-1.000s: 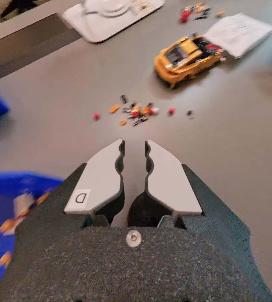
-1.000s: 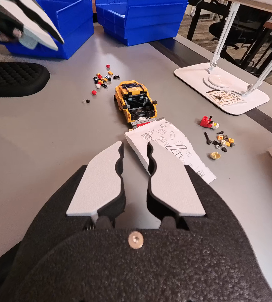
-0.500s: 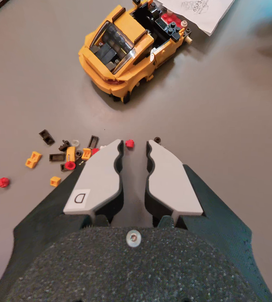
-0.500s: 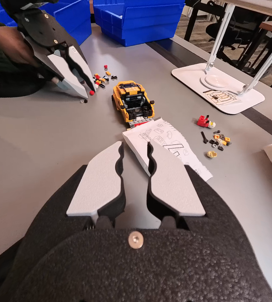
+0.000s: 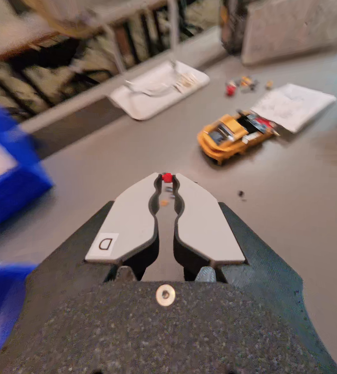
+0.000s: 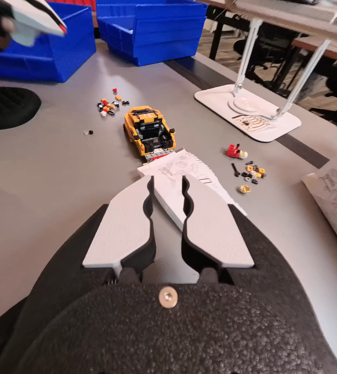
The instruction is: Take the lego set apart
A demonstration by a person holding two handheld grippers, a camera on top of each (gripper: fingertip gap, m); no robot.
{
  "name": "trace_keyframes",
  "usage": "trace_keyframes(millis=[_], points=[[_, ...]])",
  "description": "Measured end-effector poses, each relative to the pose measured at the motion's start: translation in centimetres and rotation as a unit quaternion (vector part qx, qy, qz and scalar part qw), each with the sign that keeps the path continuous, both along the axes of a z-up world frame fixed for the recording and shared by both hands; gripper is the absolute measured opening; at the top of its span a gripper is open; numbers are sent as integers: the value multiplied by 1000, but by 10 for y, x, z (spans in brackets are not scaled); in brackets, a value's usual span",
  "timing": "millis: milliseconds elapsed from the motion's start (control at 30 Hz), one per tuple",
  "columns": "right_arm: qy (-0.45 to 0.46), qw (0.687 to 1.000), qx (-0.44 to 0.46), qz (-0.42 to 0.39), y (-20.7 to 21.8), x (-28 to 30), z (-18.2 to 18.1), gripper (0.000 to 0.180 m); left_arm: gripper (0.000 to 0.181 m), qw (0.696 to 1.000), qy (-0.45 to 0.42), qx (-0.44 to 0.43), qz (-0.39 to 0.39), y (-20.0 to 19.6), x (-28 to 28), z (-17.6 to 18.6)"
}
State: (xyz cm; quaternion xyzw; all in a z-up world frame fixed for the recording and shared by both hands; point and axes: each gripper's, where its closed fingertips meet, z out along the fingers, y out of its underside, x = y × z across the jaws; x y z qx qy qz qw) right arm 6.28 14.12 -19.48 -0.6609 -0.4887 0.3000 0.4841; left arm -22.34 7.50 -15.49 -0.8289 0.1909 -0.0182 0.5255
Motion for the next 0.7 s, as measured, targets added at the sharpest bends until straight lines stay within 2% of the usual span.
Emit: trace_keyframes(millis=[67, 133, 267, 333, 400, 600, 667, 700], points=[[15, 1000, 11, -20, 6, 4, 7, 25, 9, 995, -1, 59, 80, -13, -43, 30], [34, 998, 21, -42, 12, 9, 15, 21, 9, 982, 16, 82, 167, -30, -93, 42], [67, 993, 39, -86, 24, 20, 29, 9, 9, 960, 20, 22, 278, -61, -164, 16], [78, 989, 44, -118, 33, 28, 33, 2, 10, 953, 8, -13, 303, -70, -181, -2], [87, 985, 42, -143, 39, 36, 35, 0, 19, 946, -5, -33, 322, -75, -190, -15], [85, 974, 30, -210, 57, 54, 30, 0, 60, 931, -6, -78, 356, -79, -200, -38], [81, 972, 27, -220, 60, 57, 28, 0, 58, 940, -11, -45, 337, -74, -190, -27], [78, 971, 26, -223, 61, 57, 27, 0, 51, 949, -10, -14, 315, -70, -179, -15]])
